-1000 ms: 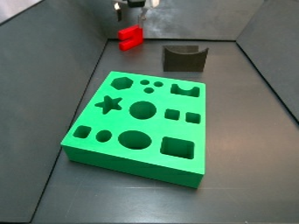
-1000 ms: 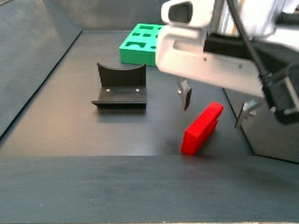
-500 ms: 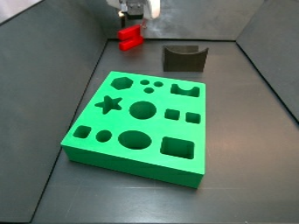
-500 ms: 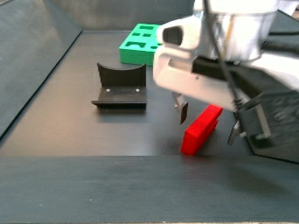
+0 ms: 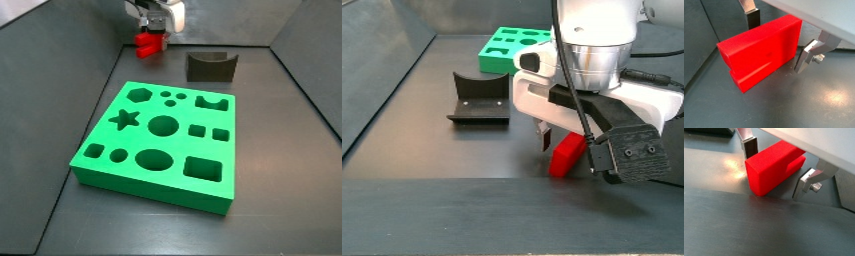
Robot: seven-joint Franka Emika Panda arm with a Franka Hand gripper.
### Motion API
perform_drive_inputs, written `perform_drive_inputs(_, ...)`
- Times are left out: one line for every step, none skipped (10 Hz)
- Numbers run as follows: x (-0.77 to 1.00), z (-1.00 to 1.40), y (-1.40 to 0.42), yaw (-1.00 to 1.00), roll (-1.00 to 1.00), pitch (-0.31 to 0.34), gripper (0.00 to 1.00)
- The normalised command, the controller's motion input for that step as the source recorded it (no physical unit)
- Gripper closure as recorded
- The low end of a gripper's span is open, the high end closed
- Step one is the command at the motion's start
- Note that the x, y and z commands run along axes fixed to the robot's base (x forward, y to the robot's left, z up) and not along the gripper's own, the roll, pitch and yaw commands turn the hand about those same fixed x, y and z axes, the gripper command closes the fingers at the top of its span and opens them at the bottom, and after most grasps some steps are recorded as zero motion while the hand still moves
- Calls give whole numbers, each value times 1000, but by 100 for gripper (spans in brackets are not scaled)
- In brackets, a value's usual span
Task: Pick up the double-square object. Move up. Rotate the double-square object. Place the double-square object on the fixture. Regrasp the double-square object. Move to above the board. Insert the double-square object.
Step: Pick up the double-square object, then move up.
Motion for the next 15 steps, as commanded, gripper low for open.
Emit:
perform_drive_inputs(0,0,0,0,0,0,100)
perform_drive_inputs(0,0,0,0,0,0,100)
perform_drive_inputs(0,0,0,0,0,0,100)
perform_drive_inputs(0,0,0,0,0,0,100)
perform_drive_inputs(0,0,0,0,0,0,100)
perform_drive_inputs(0,0,0,0,0,0,100)
perform_drive_inputs(0,0,0,0,0,0,100)
perform_drive_inputs(0,0,0,0,0,0,100)
perform_drive_inputs(0,0,0,0,0,0,100)
perform_drive_inputs(0,0,0,0,0,0,100)
perform_drive_inputs(0,0,0,0,0,0,100)
perform_drive_inputs(0,833,0,0,0,0,100)
perform_drive_inputs(34,828,-4,-8,3,-6,100)
perform_drive_inputs(12,724,-8,-18,10,22,100)
perform_drive_inputs(-1,544,0,-24,29,47,100)
